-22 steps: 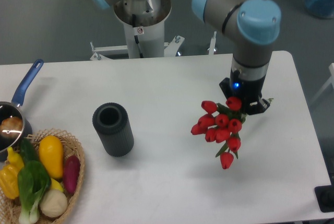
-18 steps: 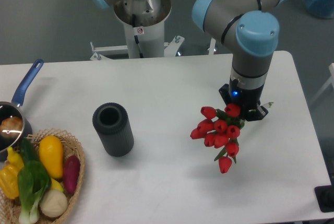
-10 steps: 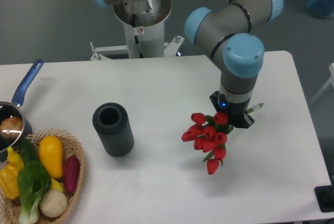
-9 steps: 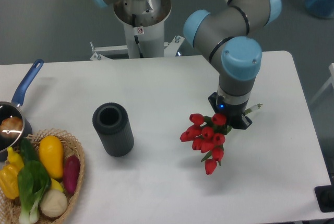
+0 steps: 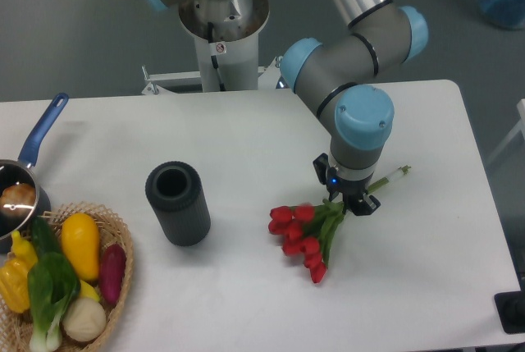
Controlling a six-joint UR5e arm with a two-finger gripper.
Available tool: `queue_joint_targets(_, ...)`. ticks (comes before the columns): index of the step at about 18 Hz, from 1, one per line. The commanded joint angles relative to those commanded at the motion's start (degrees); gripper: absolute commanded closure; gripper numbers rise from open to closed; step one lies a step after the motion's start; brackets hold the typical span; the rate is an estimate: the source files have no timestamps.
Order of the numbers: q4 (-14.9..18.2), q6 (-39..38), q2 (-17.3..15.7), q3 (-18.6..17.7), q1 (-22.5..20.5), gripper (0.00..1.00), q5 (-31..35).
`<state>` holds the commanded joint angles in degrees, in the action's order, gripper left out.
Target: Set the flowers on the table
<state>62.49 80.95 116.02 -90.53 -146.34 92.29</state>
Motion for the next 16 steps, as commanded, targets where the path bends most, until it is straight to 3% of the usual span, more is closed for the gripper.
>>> queue_joint_targets(2, 0.0, -0.09, -0.09, 0.0, 0.0, 0.49, 0.0)
queue_joint_targets(3, -0.17, 0.17, -0.35, 0.0, -0.09, 0.43, 0.0)
queue_joint_targets(4, -0.26, 0.52, -0.53, 0.0, -0.26, 0.31, -0.09)
queue_joint_targets(5, -0.35, 0.35, -0.7, 0.0, -0.44, 0.0, -0.09)
queue_joint_targets(9, -3.42, 0.0, -1.84, 0.62, -2.19, 0.0, -0.35)
queue_joint_targets(16, -3.78, 0.62, -4.22, 1.32, -5.36, 0.0, -5.62)
